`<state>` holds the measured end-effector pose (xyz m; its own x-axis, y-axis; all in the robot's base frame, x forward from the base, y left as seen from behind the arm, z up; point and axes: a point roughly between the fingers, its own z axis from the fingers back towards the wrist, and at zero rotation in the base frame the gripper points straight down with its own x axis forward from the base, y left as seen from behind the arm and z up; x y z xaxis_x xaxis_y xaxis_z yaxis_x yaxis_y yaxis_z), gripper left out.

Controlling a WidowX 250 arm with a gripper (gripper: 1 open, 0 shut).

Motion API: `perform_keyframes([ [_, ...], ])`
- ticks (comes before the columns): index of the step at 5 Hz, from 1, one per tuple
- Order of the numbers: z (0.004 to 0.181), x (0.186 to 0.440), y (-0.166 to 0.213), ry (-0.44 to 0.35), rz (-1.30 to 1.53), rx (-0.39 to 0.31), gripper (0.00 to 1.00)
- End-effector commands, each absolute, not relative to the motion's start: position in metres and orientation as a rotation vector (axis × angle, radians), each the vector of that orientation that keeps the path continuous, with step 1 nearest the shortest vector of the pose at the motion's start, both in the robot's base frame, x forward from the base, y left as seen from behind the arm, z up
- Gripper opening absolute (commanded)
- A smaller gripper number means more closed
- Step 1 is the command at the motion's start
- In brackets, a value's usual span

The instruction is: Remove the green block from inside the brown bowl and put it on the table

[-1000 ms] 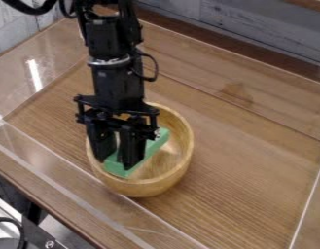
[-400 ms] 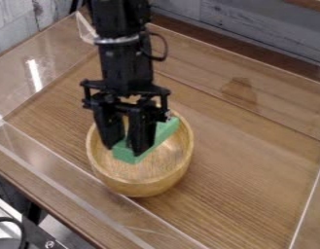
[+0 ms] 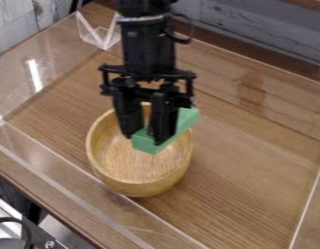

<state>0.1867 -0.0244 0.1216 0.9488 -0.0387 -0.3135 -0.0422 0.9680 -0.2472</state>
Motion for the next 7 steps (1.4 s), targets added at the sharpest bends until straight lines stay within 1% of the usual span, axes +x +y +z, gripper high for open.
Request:
perform_keyframes([
  [1,0.133,0.200,-0.049,0.275,-0.060,-0.252,0.00],
  [3,0.116,0.206,-0.147,0.250,-0.207,-0.222,0.00],
  [4,0.127,0.211,-0.122,0.223,-0.192,-0.221,0.00],
  [5,0.134,0.216,-0.106,0.203,-0.168,-0.224,0.00],
  [6,0.133,0.222,-0.092,0.185,-0.143,-0.222,0.00],
  [7,0.126,0.226,-0.088,0.177,-0.140,-0.221,0.00],
])
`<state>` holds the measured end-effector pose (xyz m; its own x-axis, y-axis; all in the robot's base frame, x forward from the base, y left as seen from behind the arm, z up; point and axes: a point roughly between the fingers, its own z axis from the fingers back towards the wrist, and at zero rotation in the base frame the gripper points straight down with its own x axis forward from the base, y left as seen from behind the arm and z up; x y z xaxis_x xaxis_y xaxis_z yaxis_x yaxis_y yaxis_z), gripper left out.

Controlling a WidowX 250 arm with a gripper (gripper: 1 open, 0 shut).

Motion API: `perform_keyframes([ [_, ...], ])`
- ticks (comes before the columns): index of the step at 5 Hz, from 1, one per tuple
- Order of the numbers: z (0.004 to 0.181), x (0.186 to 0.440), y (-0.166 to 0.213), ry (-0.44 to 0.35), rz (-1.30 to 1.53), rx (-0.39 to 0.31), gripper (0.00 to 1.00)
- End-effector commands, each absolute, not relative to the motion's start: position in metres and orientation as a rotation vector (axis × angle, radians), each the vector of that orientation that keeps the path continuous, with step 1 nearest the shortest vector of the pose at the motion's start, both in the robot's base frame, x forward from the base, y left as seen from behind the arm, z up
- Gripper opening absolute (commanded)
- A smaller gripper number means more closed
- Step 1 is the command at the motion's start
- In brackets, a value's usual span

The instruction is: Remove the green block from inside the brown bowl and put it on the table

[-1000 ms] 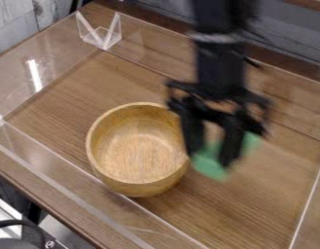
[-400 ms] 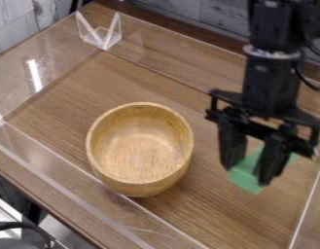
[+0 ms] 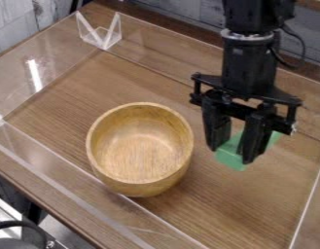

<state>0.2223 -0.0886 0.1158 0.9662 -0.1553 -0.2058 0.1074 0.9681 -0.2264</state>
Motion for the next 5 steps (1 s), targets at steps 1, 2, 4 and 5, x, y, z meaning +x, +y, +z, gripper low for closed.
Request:
perform_keyframes([
  [1,0.119,0.230,-0.087,0.174,-0.144,-0.222,0.00],
  [2,0.112,0.233,-0.088,0.173,-0.149,-0.224,0.00],
  [4,0.099,0.239,-0.090,0.161,-0.158,-0.224,0.00],
  [5,0.095,0.242,-0.090,0.157,-0.161,-0.228,0.00],
])
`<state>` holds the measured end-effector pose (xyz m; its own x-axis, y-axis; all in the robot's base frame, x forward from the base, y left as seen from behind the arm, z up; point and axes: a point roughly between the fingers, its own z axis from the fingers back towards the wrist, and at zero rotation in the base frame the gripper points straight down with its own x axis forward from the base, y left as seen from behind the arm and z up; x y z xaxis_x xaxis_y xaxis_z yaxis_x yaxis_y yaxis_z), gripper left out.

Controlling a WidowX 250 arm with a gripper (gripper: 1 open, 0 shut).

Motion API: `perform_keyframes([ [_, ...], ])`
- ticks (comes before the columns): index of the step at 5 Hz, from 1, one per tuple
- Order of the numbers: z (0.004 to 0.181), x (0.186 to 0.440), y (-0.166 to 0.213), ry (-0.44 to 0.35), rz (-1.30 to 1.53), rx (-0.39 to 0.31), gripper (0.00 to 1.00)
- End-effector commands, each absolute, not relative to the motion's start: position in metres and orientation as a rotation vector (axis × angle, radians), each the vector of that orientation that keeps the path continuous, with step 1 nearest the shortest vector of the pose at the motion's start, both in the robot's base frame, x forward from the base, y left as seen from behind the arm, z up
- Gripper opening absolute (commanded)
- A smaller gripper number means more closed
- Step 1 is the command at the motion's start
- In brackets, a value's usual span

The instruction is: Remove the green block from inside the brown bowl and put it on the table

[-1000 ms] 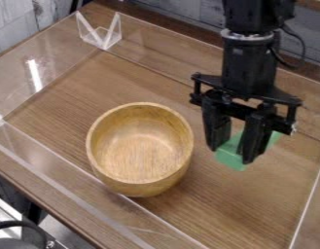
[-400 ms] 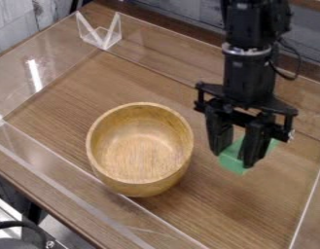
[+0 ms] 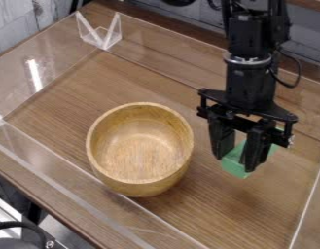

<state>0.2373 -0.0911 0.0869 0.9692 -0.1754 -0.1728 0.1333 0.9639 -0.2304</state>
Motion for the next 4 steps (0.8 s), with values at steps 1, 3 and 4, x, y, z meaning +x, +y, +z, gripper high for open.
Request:
perform_keyframes([
  [1,0.0919,0.2452,-0.0889,0.154,-0.163,-0.233,0.00],
  [3,0.0879,0.2496,-0.0880,0.148,-0.167,-0.243,0.00],
  [4,0.0864,0.2514,-0.0881,0.145,-0.169,-0.248,0.00],
])
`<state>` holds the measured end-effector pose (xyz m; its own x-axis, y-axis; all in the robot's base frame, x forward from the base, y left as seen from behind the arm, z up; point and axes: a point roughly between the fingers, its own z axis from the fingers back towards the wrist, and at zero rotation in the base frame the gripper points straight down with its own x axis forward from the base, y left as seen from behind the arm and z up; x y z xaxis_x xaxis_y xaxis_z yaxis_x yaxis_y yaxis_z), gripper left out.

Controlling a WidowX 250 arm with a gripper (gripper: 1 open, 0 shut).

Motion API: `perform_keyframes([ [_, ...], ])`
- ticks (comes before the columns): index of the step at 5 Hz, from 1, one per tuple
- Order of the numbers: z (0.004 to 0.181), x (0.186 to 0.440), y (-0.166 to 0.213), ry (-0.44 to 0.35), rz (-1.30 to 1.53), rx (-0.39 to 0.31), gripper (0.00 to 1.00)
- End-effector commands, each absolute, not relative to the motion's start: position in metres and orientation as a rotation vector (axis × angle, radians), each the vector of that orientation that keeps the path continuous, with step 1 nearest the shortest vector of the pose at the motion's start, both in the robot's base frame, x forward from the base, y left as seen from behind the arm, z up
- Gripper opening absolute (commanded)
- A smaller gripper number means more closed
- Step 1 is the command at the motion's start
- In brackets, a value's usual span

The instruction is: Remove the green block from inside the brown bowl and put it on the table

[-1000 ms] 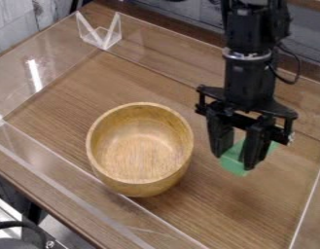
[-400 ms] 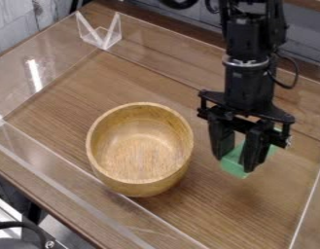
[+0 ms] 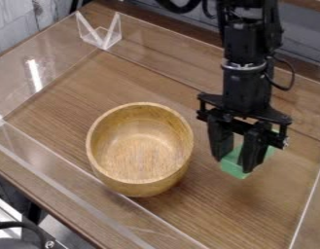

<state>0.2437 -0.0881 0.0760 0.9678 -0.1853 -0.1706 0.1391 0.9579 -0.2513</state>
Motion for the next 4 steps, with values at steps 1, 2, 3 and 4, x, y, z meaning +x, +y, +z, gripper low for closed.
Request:
perform_keyframes([
  [1,0.0823,0.2531,-0.0878,0.143,-0.169,-0.250,0.00],
  [2,0.0789,0.2546,-0.0872,0.141,-0.168,-0.252,0.00],
  [3,0.0761,0.2561,-0.0865,0.139,-0.167,-0.254,0.00],
  [4,0.0737,0.2572,-0.0860,0.137,-0.168,-0.257,0.00],
])
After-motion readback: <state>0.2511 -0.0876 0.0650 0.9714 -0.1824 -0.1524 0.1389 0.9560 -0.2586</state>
